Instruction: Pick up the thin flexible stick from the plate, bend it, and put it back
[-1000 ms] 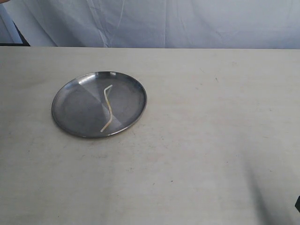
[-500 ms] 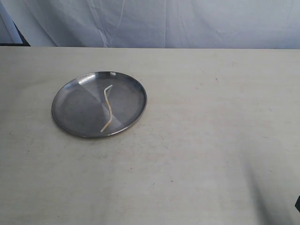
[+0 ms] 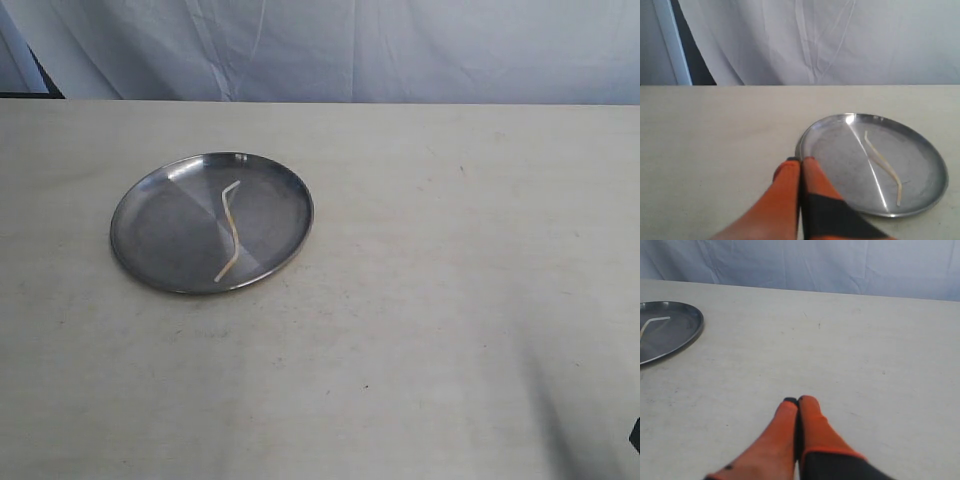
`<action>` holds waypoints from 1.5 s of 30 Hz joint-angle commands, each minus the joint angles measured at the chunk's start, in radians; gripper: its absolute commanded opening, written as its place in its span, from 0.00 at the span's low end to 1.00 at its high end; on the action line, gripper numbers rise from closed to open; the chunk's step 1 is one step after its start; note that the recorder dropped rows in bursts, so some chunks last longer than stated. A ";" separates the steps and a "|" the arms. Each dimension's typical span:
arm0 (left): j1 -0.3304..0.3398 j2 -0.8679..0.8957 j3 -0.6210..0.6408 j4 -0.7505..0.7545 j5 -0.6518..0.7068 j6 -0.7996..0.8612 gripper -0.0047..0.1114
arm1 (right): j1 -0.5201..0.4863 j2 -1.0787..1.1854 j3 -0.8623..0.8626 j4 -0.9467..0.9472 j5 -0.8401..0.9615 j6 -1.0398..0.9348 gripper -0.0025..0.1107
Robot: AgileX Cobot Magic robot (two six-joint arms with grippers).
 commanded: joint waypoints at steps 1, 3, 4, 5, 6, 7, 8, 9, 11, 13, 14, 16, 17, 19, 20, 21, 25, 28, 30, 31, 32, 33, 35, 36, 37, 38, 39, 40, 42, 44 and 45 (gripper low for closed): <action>0.003 -0.056 0.133 0.012 -0.095 -0.051 0.04 | -0.005 -0.004 0.002 -0.005 -0.016 0.001 0.02; 0.003 -0.067 0.167 0.012 -0.103 -0.072 0.04 | -0.005 -0.004 0.002 -0.005 -0.016 0.001 0.02; 0.003 -0.069 0.180 0.017 -0.105 -0.080 0.04 | -0.005 -0.004 0.002 -0.005 -0.016 0.001 0.02; 0.003 -0.069 0.189 0.016 -0.104 -0.080 0.04 | -0.005 -0.004 0.002 -0.005 -0.016 0.001 0.02; 0.003 -0.069 0.198 0.016 -0.104 -0.080 0.04 | -0.005 -0.004 0.002 -0.005 -0.016 0.001 0.02; 0.003 -0.069 0.206 0.016 -0.104 -0.087 0.04 | -0.005 -0.004 0.002 -0.005 -0.016 0.001 0.02; 0.003 -0.069 0.212 0.017 -0.104 -0.090 0.04 | -0.005 -0.004 0.002 -0.005 -0.016 0.001 0.02; 0.003 -0.074 0.214 0.024 -0.104 -0.094 0.04 | -0.005 -0.004 0.002 -0.005 -0.016 0.001 0.02; 0.003 -0.084 0.221 0.033 -0.104 -0.098 0.04 | -0.005 -0.004 0.002 -0.005 -0.016 0.001 0.02; 0.003 -0.105 0.226 0.057 -0.105 -0.120 0.04 | -0.005 -0.004 0.002 -0.005 -0.016 0.001 0.02; 0.003 -0.117 0.231 0.067 -0.105 -0.130 0.04 | -0.005 -0.004 0.002 -0.005 -0.016 0.001 0.02; 0.008 -0.142 0.242 0.068 -0.105 -0.132 0.04 | -0.005 -0.004 0.002 0.002 -0.014 0.000 0.02; 0.010 -0.152 0.249 0.064 -0.105 -0.132 0.04 | -0.005 -0.004 0.002 0.002 -0.014 0.000 0.02; 0.019 -0.192 0.252 0.065 -0.105 -0.132 0.04 | -0.005 -0.004 0.002 0.002 -0.014 0.000 0.02; 0.023 -0.206 0.252 0.077 -0.105 -0.132 0.04 | -0.005 -0.004 0.002 0.002 -0.014 0.000 0.02; 0.033 -0.232 0.252 0.134 -0.100 -0.132 0.04 | -0.005 -0.004 0.002 0.002 -0.014 0.000 0.02; 0.072 -0.252 0.252 0.280 -0.112 -0.128 0.04 | -0.005 -0.004 0.002 0.002 -0.014 0.000 0.02; 0.080 -0.252 0.252 0.298 -0.112 -0.128 0.04 | -0.005 -0.004 0.002 0.002 -0.014 0.000 0.02; 0.080 -0.252 0.252 0.296 -0.112 -0.128 0.04 | -0.005 -0.004 0.002 0.002 -0.014 0.000 0.02; 0.080 -0.252 0.252 0.296 -0.112 -0.128 0.04 | -0.005 -0.004 0.002 0.002 -0.016 0.000 0.02; 0.080 -0.252 0.252 0.296 -0.112 -0.128 0.04 | -0.005 -0.004 0.002 0.002 -0.016 0.000 0.02; 0.080 -0.252 0.252 0.296 -0.112 -0.128 0.04 | -0.005 -0.004 0.002 0.002 -0.016 0.000 0.02; 0.080 -0.252 0.252 0.296 -0.112 -0.128 0.04 | -0.005 -0.004 0.002 0.002 -0.016 0.000 0.02; 0.080 -0.252 0.252 0.296 -0.112 -0.128 0.04 | -0.005 -0.004 0.002 0.002 -0.016 0.000 0.02; 0.080 -0.252 0.252 0.296 -0.112 -0.128 0.04 | -0.005 -0.004 0.002 0.002 -0.016 0.000 0.02; 0.080 -0.252 0.252 0.296 -0.112 -0.128 0.04 | -0.005 -0.004 0.002 0.002 -0.016 0.000 0.02; 0.080 -0.252 0.252 0.296 -0.112 -0.128 0.04 | -0.005 -0.004 0.002 0.002 -0.016 0.000 0.02; 0.080 -0.252 0.252 0.296 -0.112 -0.128 0.04 | -0.005 -0.004 0.002 0.002 -0.016 0.000 0.02; 0.080 -0.252 0.252 0.296 -0.112 -0.128 0.04 | -0.005 -0.004 0.002 0.002 -0.016 0.000 0.02; 0.080 -0.252 0.252 0.296 -0.112 -0.128 0.04 | -0.005 -0.004 0.002 0.002 -0.016 0.000 0.02; 0.080 -0.252 0.252 0.296 -0.112 -0.128 0.04 | -0.005 -0.004 0.002 0.002 -0.016 0.000 0.02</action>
